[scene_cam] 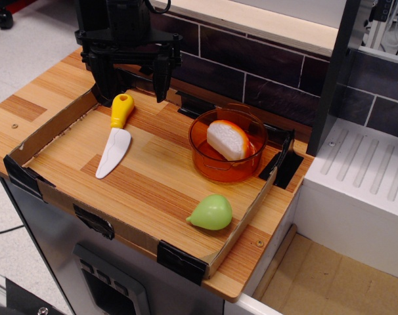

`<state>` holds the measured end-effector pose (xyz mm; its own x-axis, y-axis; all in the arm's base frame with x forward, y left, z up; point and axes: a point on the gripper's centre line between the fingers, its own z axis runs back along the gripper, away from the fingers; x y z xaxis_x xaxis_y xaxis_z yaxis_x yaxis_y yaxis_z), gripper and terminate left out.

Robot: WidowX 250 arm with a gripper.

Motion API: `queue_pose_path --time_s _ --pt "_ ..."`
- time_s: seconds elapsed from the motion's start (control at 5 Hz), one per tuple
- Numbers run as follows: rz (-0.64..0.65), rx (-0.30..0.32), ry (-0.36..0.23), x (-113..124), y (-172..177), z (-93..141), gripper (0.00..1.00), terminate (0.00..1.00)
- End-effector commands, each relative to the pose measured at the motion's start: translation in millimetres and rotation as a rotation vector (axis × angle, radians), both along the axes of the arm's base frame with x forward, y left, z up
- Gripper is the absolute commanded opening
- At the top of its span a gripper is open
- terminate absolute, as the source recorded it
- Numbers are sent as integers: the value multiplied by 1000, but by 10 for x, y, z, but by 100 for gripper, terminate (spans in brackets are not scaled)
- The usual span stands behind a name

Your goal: Take sushi out of pot

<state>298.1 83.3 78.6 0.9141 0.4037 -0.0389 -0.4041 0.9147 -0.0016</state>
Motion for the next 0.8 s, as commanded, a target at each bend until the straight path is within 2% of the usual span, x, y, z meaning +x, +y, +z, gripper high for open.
queue_pose_path --time_s 0.0,0.2,0.4,0.6 --pt "0 0 0 0 0 0 100 0" --pt "114 -33 -15 -63 -240 199 100 0" --pt "197 -29 -21 -15 -437 263 100 0" --pt "353 -47 -70 103 -587 281 100 0"
